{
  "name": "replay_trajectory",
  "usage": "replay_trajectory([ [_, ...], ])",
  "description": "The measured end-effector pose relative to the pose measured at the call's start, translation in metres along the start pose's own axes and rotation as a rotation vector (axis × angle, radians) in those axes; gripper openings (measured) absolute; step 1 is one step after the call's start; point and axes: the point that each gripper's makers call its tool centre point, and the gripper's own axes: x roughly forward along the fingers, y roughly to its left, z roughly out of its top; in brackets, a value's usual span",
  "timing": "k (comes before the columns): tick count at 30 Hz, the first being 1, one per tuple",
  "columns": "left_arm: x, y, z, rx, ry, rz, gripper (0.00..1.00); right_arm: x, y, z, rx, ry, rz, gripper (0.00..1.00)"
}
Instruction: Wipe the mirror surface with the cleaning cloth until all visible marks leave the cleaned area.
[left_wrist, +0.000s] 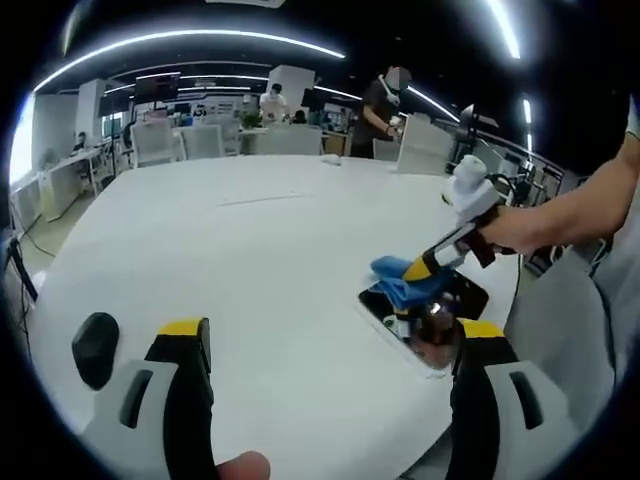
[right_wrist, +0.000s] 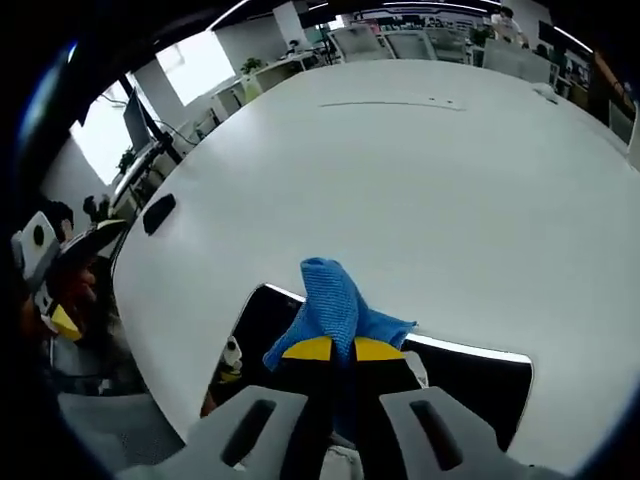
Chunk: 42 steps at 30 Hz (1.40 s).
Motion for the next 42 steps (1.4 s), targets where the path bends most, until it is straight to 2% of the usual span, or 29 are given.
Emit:
replay_trajectory([
  [20,-0.01,-0.012,-0.001,-0.007,-0.002,0.006,0.99,0.025,0.048,0.016,-0.06,0.022,0.047,0.0],
  [28,-0.017,-0.01,0.003,0.0,-0.009,0.018,0.99,0.024,0.049,0.012,-0.083,0.021,0.044,0.0],
  [38,-0.019,-0.012,0.001,0.0,-0.005,0.024,0.99,0.015,0.062,-0.008,-0.086,0.072,0.087,0.0],
  [42,-0.016,-0.015,0.004,0.002,-0.008,0.023,0.99,0.012,0.065,-0.013,-0.114,0.073,0.084,0.0],
])
